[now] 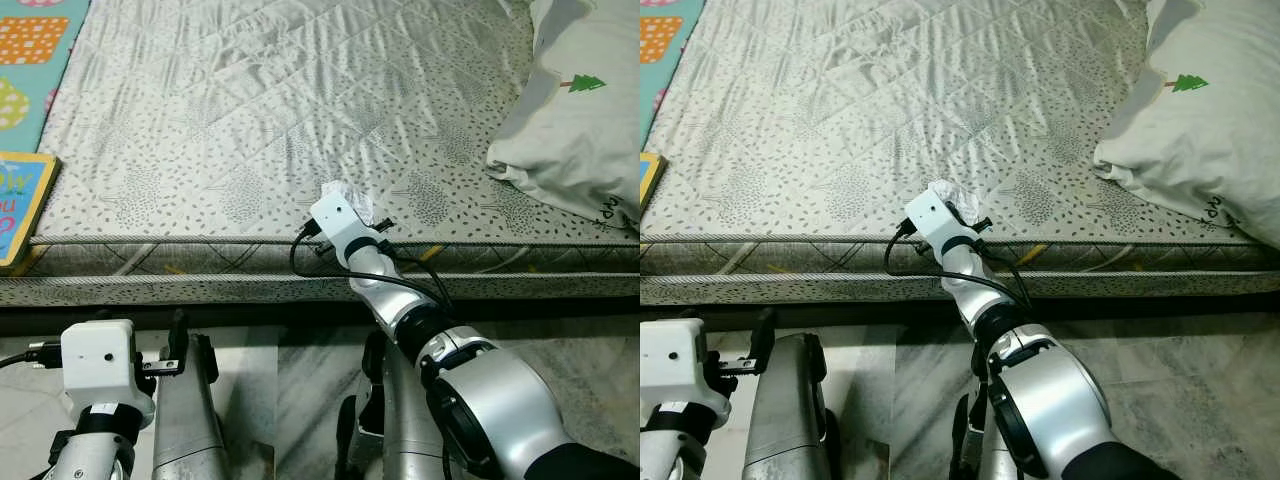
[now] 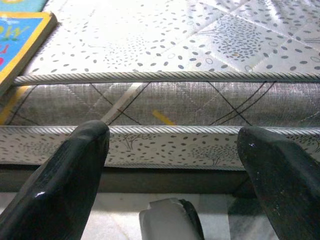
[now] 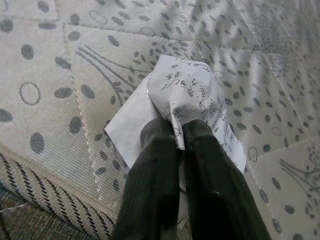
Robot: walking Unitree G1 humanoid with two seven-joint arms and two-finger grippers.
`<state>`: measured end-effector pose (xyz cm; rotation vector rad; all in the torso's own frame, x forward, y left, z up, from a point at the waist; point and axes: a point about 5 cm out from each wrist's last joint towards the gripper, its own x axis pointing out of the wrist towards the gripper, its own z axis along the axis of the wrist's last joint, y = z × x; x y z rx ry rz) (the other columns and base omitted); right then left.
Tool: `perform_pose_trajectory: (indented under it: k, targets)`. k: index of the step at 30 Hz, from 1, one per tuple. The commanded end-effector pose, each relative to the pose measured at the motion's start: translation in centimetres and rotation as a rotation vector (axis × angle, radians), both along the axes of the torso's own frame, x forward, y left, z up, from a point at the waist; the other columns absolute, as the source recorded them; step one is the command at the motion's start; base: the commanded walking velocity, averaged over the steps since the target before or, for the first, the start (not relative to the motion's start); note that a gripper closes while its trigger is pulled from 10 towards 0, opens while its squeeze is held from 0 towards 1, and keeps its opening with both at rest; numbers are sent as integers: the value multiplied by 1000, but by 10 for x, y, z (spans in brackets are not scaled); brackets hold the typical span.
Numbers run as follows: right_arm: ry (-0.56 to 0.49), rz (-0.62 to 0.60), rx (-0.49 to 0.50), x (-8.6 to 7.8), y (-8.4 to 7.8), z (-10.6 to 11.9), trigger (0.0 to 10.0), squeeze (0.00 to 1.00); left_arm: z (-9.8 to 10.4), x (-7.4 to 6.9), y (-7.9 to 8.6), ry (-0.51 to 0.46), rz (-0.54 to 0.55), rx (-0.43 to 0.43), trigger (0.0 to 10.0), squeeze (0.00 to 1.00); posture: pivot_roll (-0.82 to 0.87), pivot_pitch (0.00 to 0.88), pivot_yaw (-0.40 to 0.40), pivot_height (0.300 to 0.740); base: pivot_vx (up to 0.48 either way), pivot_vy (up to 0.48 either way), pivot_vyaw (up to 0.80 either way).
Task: Clean up the room
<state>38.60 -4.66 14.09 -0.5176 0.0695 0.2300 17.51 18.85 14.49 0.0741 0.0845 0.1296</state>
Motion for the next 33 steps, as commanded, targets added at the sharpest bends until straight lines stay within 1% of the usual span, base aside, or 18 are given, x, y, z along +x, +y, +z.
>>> perform_pose_trajectory:
  k: [1, 5, 7, 9, 10, 12, 13, 14, 15, 17, 18, 20, 21, 25, 26, 28, 30, 33]
  targets:
    - [44, -18, 41, -2, -7, -8, 0, 0, -7, 0, 0, 27, 12, -2, 10000, 0, 267, 299, -118, 517, 0, 0, 0]
    - [43, -26, 68, 1, -12, -4, 0, 0, -7, 9, -2, 9, -1, -8, 10000, 0, 249, 273, -117, 517, 0, 0, 0]
    - [42, -33, 95, 4, -18, -2, 0, 0, -5, 17, -3, -14, -6, -12, 10000, 0, 240, 245, -121, 517, 0, 0, 0]
    - [43, -35, 99, 4, -20, -1, 0, 0, -5, 20, -3, -19, -6, -12, 10000, 0, 238, 242, -121, 517, 0, 0, 0]
    - [45, -41, 113, 5, -23, 0, 0, 0, -5, 25, -3, -29, -8, -11, 10000, 0, 231, 224, -121, 517, 0, 0, 0]
    - [46, -46, 99, 6, -28, 0, 0, 0, -5, 29, -2, -41, -10, -11, 10000, 0, 228, 215, -121, 517, 0, 0, 0]
    - [47, -53, 96, 7, -32, 0, 0, 0, -5, 33, -2, -49, -4, -20, 10000, 0, 214, 186, -120, 517, 0, 0, 0]
    - [47, -53, 96, 7, -32, 0, 0, 0, -5, 33, -2, -49, -4, -20, 10000, 0, 214, 186, -120, 517, 0, 0, 0]
    - [51, -65, 125, 7, -39, -1, 0, 0, -4, 40, -2, -62, -5, -43, 10000, 0, 206, 168, -119, 517, 0, 0, 0]
    - [53, -70, 168, 7, -45, -2, 0, 0, -3, 44, -3, -79, -10, -40, 10000, 0, 196, 151, -117, 517, 0, 0, 0]
    - [51, -67, 202, 7, -48, -1, 0, 0, -2, 50, -3, -90, -11, -35, 10000, 0, 188, 138, -115, 517, 0, 0, 0]
    - [47, -61, 222, 7, -50, -1, 0, 0, -2, 54, -3, -97, -12, -33, 10000, 0, 179, 125, -112, 517, 0, 0, 0]
    - [42, -51, 262, 6, -53, -3, 0, 0, -2, 57, -2, -106, -14, -31, 10000, 0, 168, 112, -108, 517, 0, 0, 0]
    - [15, -19, 352, -1, -64, -9, 0, 0, -6, 63, -1, -114, -20, -28, 10000, 0, 137, 80, -95, 517, 0, 0, 0]
    - [12, -16, 353, -2, -65, -9, 0, 0, -6, 63, 0, -113, -21, -28, 10000, 0, 137, 80, -95, 517, 0, 0, 0]
    - [9, -7, 412, -4, -68, -10, 0, 0, -8, 65, 0, -116, -28, -25, 10000, 0, 124, 65, -90, 517, 0, 0, 0]
    - [4, -4, 495, -10, -74, -13, 0, 0, -9, 70, 0, -123, -31, -23, 10000, 0, 99, 29, -81, 517, 0, 0, 0]
    - [-11, 1, 541, -15, -76, -12, 0, 0, -9, 75, 1, -133, -32, -20, 10000, 0, 88, 9, -78, 517, 0, 0, 0]
